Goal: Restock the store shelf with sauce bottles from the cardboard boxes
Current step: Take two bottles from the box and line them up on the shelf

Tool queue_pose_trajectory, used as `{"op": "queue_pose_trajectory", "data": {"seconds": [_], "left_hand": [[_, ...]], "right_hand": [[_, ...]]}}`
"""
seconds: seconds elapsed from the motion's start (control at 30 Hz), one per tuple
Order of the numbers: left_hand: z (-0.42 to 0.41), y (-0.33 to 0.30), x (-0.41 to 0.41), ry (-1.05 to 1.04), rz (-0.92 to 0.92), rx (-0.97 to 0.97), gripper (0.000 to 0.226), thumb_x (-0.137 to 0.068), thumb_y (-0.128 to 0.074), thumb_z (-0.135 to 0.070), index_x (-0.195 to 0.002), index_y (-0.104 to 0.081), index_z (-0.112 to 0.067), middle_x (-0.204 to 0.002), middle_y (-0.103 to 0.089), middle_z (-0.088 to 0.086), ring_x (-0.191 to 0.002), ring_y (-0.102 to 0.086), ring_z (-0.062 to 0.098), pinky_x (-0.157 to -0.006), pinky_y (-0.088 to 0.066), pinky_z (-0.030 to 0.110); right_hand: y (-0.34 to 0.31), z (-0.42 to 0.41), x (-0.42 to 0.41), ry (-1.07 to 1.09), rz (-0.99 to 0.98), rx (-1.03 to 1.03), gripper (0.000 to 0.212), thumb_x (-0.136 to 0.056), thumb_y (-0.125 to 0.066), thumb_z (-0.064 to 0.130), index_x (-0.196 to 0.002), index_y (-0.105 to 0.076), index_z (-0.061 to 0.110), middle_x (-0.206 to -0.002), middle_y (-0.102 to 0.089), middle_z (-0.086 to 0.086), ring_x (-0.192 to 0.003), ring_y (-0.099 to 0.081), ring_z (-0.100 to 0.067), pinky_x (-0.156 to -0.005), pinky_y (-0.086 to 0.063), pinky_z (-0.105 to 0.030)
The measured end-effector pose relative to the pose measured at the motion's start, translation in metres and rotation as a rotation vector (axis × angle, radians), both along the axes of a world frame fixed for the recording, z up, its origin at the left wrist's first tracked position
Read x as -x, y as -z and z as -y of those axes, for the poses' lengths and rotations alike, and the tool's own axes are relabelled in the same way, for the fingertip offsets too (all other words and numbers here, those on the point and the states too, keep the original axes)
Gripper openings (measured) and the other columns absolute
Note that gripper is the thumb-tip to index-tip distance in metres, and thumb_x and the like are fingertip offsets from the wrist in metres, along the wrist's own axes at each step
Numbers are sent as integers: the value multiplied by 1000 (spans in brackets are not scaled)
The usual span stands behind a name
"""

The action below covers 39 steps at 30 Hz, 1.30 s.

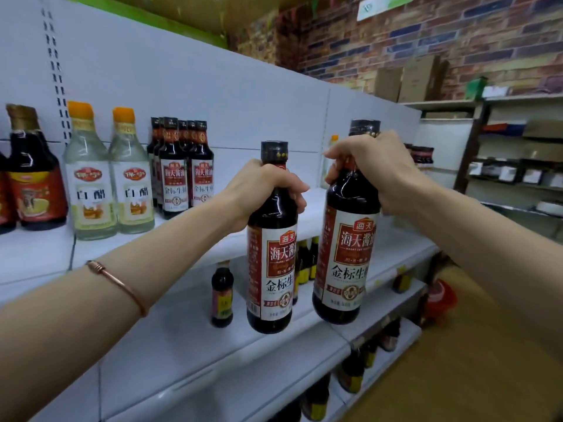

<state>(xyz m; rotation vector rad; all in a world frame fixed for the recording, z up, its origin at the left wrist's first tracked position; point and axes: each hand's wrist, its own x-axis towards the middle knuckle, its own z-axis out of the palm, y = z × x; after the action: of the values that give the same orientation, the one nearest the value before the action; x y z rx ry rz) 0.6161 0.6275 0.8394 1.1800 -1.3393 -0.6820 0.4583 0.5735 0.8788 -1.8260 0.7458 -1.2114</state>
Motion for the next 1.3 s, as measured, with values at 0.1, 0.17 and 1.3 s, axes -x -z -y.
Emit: {"op": "queue_pose_trajectory", "data": {"seconds": [0.1,0.17,1.3], "left_hand": [[40,-14,-20,-38,6,23,26,-77,-64,-4,-53,-55,-9,-66,-68,10,-68,-65,23,-68,-56,26],[67,-24,-34,-57,13,30,25,-76,-64,-5,-53,-56,-9,-66,-69,9,-69,-66,24,-72,-56,29],[313,-28,-204,-741,77,-25,12,-81,-65,-7,-69,-63,-6,-73,-72,12,-69,-69,26,-72,-56,34]], "right_hand": [[-13,43,-20,-48,39,24,15,-76,-67,8,-63,-61,3,-58,-66,-10,-60,-61,-25,-64,-54,-33],[-22,71,-36,-88,59,4,15,-77,-66,7,-64,-59,4,-57,-65,-10,-60,-61,-25,-61,-54,-31],[5,399,-298,-666,63,-34,18,-78,-66,9,-61,-61,6,-59,-66,-11,-58,-62,-26,-74,-57,-42]]}}
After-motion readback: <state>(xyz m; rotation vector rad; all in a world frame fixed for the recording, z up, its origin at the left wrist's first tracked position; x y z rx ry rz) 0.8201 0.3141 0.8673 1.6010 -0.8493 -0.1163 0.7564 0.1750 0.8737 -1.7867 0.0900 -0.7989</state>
